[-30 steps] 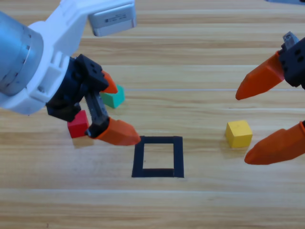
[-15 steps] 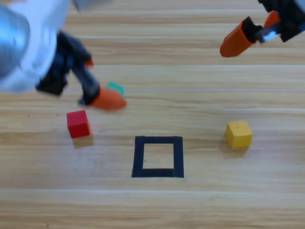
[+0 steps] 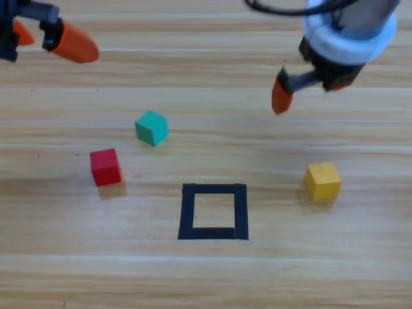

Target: Stack the blocks in the rectangular block: red at the bottom, yellow in the middle, green on top

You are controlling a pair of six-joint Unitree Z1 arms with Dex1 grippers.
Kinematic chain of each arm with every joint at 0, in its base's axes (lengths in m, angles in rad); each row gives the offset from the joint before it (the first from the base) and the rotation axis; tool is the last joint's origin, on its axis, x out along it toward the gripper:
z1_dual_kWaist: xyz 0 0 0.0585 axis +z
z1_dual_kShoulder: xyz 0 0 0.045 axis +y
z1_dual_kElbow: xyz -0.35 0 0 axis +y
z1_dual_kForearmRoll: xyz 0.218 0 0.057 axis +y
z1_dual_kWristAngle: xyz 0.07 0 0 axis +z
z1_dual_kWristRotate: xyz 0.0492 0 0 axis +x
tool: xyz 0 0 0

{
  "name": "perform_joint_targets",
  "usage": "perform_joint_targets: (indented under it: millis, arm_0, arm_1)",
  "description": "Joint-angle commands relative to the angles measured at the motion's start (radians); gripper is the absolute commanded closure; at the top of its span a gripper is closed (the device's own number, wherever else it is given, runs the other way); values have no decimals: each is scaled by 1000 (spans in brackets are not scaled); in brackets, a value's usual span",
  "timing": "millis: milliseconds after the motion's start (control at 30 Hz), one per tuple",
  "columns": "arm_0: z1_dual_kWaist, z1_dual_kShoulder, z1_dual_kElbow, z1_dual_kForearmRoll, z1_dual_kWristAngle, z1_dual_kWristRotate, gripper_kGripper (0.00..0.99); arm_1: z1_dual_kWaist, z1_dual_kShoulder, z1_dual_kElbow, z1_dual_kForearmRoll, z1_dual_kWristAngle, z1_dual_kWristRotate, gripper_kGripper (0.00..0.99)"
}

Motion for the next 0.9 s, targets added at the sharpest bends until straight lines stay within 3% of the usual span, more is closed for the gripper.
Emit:
perform_joint_targets:
  millis: [33,133,267,467,900]
  arm_0:
    - [81,63,-14,8,22,-33,0]
    - [98,166,-117,100,11,-70,0]
    - [95,436,-459,414,14,-194,0]
    - [84,486,-444,425,27,-340,0]
    - [79,595,-316,376,14,-538,0]
  arm_1:
    - [-47,129,15,14,-6,29,7]
    - [-55,149,29,14,-10,52,11]
    - [-91,156,47,14,10,62,36]
    - [-151,162,90,12,60,76,34]
    - [-124,153,128,4,158,105,22]
